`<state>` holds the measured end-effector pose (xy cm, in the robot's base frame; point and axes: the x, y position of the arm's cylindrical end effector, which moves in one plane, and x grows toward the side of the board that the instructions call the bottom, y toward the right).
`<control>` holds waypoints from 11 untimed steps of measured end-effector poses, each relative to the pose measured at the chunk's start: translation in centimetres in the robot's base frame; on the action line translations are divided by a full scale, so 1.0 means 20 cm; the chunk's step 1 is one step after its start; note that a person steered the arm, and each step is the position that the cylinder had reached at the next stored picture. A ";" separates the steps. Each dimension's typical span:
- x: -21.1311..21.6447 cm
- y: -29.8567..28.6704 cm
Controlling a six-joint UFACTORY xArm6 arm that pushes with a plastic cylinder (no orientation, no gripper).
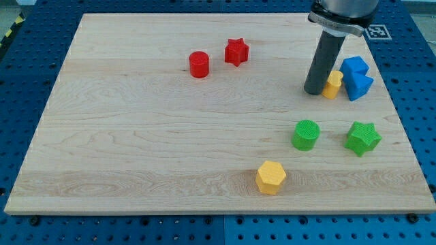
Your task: Move your arm towards the bottom left of the yellow hexagon
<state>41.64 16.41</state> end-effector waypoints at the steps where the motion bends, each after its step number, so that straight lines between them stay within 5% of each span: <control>1: 0.12 0.00; 3: 0.34 -0.08; 7: 0.60 -1.04; 11: 1.01 -1.07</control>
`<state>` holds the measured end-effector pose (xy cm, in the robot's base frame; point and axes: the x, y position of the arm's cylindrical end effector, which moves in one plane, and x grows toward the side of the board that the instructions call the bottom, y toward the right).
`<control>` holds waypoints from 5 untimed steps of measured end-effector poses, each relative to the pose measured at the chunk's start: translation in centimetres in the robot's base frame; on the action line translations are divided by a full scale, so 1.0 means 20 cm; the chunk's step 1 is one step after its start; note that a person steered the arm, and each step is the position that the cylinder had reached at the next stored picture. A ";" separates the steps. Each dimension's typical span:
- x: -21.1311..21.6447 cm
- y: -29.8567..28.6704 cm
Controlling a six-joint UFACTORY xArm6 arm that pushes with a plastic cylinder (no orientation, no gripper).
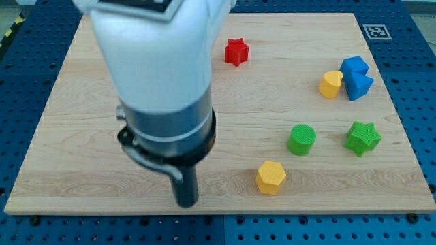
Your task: Move your arm towards the bottom left of the yellow hexagon
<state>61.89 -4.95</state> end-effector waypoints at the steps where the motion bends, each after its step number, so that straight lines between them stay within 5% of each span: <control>1: 0.00 0.00; 3: 0.00 0.38; 5: 0.00 0.45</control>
